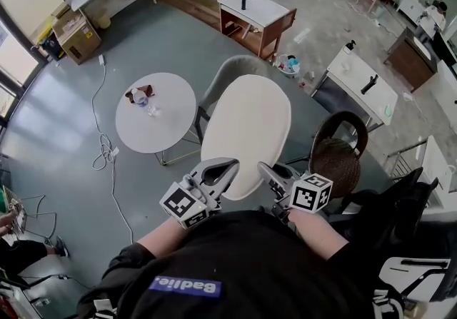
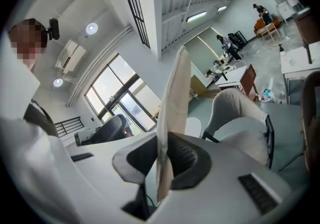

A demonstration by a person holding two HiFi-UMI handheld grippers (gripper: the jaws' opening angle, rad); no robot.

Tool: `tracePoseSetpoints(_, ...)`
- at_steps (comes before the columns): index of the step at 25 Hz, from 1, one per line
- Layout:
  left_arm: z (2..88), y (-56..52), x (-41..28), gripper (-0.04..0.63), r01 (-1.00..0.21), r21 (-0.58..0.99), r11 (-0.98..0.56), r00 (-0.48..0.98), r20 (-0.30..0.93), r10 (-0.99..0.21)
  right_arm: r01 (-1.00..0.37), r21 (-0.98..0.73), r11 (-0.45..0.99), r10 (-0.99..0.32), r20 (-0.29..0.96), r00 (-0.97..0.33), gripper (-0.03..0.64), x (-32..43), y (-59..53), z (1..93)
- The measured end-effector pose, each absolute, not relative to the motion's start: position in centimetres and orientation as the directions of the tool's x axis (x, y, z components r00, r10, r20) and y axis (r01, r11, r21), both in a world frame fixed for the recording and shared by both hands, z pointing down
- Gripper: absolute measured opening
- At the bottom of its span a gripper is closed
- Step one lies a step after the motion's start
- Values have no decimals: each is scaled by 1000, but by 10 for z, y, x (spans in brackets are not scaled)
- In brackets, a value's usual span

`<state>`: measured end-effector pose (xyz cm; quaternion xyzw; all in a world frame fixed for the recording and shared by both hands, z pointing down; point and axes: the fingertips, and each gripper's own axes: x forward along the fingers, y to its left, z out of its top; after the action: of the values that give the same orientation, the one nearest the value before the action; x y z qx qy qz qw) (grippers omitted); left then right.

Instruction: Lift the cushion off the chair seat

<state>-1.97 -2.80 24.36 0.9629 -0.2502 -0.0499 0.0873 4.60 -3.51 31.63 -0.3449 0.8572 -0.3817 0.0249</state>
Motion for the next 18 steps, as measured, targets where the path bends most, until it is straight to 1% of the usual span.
tracePoseSetpoints(6,241,-18,-12,12,-440,187,-878,888,-55,-457,-571,-624,534,-595,202,-778,62,41,-25,298)
tracePoseSetpoints(18,239,-12,-6,12,-426,219,-878,895,-40,-444,-549,-609,573,-562,195,-804,60,30,-11,293)
